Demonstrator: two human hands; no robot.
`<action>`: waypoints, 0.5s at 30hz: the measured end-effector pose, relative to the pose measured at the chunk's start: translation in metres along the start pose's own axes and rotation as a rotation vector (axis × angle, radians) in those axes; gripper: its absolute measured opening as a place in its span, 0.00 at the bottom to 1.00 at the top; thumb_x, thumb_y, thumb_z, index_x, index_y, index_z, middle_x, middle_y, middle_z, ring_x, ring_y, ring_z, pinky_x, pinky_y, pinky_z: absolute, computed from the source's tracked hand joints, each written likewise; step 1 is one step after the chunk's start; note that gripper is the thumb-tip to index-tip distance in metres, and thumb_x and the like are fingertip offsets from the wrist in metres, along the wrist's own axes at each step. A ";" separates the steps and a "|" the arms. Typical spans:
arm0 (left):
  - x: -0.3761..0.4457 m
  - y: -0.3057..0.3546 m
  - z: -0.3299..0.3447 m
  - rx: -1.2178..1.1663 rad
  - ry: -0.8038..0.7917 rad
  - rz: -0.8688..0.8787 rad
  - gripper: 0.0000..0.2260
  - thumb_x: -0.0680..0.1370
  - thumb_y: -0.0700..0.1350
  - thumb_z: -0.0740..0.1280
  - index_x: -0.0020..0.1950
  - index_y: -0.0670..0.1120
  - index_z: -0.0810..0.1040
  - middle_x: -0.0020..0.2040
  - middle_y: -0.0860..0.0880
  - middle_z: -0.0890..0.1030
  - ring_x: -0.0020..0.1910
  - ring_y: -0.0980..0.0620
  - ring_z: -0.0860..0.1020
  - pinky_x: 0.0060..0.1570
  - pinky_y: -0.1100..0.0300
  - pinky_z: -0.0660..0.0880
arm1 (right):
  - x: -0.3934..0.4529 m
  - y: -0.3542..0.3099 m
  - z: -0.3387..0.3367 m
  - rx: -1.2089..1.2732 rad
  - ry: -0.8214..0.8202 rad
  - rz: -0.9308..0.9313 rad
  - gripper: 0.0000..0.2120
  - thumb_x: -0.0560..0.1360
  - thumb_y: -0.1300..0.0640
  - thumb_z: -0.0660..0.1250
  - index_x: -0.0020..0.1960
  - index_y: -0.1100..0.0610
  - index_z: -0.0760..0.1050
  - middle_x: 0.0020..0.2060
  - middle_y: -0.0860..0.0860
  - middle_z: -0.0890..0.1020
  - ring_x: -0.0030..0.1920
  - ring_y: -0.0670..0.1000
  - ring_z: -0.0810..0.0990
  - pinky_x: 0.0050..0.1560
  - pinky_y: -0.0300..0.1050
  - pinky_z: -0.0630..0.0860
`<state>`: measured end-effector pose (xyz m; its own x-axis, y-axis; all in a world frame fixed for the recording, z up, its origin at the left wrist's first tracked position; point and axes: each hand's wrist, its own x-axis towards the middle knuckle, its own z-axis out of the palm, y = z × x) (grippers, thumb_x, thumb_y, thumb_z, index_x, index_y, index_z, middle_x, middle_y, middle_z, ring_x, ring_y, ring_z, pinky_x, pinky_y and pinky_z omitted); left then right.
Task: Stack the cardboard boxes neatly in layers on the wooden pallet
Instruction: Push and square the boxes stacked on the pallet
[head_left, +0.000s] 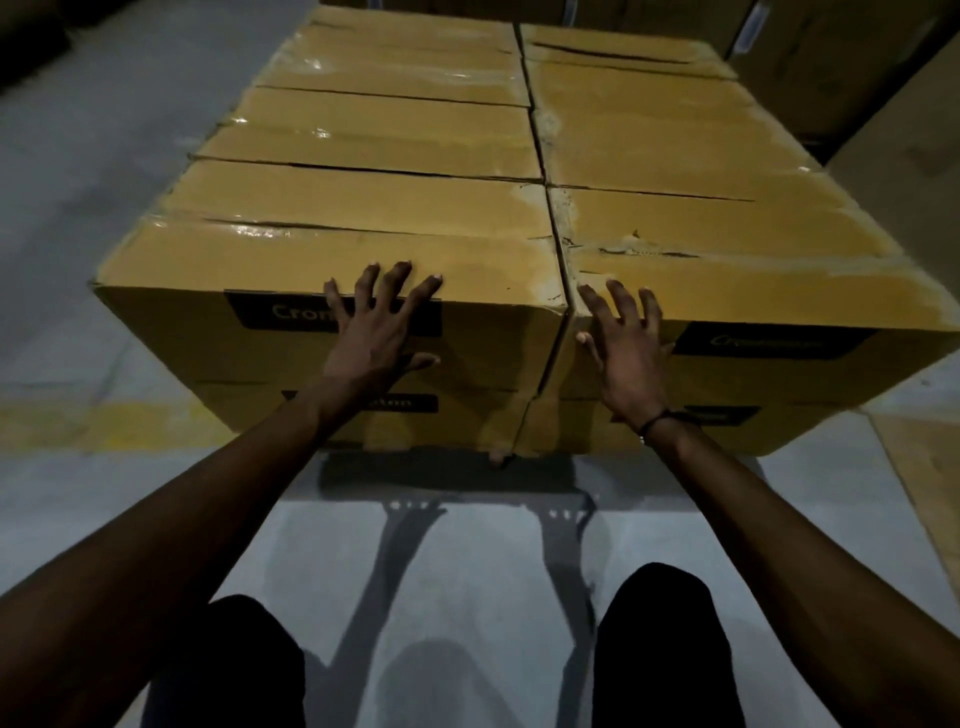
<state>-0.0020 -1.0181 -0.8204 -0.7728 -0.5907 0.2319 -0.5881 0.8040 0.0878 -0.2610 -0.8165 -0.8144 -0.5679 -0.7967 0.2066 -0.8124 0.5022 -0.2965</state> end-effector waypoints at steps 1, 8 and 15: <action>0.001 -0.001 0.006 0.011 0.040 0.007 0.46 0.74 0.66 0.71 0.83 0.60 0.47 0.84 0.47 0.47 0.82 0.36 0.45 0.70 0.24 0.40 | 0.000 0.000 0.003 -0.003 0.026 -0.007 0.25 0.85 0.47 0.58 0.81 0.40 0.58 0.82 0.49 0.55 0.82 0.61 0.46 0.66 0.86 0.57; 0.008 -0.005 0.021 0.077 0.204 0.044 0.48 0.70 0.67 0.75 0.82 0.60 0.52 0.81 0.45 0.53 0.80 0.37 0.48 0.71 0.23 0.40 | 0.000 -0.003 0.013 -0.086 0.130 -0.037 0.28 0.84 0.50 0.62 0.80 0.39 0.56 0.81 0.50 0.57 0.81 0.62 0.49 0.62 0.85 0.64; 0.008 -0.005 0.024 0.089 0.235 0.030 0.50 0.68 0.65 0.78 0.82 0.59 0.53 0.80 0.44 0.53 0.79 0.37 0.49 0.70 0.22 0.38 | 0.003 -0.003 0.017 -0.132 0.162 -0.028 0.33 0.83 0.56 0.66 0.79 0.37 0.54 0.80 0.50 0.57 0.80 0.62 0.51 0.60 0.83 0.68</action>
<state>-0.0109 -1.0286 -0.8422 -0.7197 -0.5260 0.4532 -0.5926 0.8055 -0.0062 -0.2579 -0.8258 -0.8292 -0.5502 -0.7516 0.3638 -0.8323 0.5288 -0.1663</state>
